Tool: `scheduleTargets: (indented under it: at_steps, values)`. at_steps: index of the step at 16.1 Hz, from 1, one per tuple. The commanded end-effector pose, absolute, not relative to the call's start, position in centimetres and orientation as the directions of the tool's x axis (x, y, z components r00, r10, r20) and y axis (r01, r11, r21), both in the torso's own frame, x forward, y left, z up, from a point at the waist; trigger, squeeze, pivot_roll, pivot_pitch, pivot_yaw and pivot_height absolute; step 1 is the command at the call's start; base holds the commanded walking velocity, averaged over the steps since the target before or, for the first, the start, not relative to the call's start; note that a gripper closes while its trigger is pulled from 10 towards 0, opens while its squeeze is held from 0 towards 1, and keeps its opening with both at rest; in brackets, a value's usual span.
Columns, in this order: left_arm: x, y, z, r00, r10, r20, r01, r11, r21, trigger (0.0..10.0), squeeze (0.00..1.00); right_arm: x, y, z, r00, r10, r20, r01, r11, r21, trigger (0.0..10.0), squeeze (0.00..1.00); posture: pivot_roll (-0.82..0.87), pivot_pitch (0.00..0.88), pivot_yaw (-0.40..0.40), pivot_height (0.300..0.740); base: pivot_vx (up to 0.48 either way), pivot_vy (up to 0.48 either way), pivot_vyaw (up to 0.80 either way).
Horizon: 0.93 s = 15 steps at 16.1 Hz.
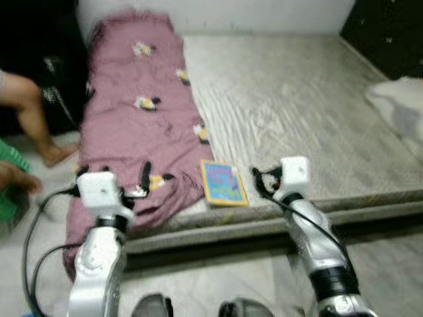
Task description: Clean up the room
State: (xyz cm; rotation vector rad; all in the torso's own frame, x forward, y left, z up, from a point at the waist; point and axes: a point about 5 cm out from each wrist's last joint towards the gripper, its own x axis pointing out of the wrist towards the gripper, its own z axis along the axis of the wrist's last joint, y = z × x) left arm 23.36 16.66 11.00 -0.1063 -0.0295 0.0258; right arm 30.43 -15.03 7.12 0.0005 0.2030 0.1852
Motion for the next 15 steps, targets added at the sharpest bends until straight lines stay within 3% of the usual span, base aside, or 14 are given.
scheduleTargets:
  at_steps: [1,10,15]
  values:
    - [23.35,16.46,11.39,0.999,0.020,0.048,-0.015,0.994,-0.107,10.0,0.00,30.55,-15.60,7.55,0.968,0.172,-0.184,-0.173,0.985,0.010,10.0,0.00,0.03,0.053,-0.063,0.740,0.259,0.000,0.00]
    - [23.24,16.35,11.29,0.999,0.015,0.045,-0.010,0.994,-0.106,10.0,0.00,30.57,-15.64,7.53,0.969,0.167,-0.184,-0.168,0.986,0.013,10.0,0.00,0.03,0.061,-0.060,0.740,0.256,0.000,0.00]
    - [23.38,16.44,11.05,0.999,0.036,0.024,-0.034,0.995,-0.092,10.0,0.00,30.67,-15.63,7.57,0.969,0.166,-0.182,-0.166,0.986,0.015,10.0,0.00,0.03,0.067,-0.061,0.740,0.000,0.000,0.00]
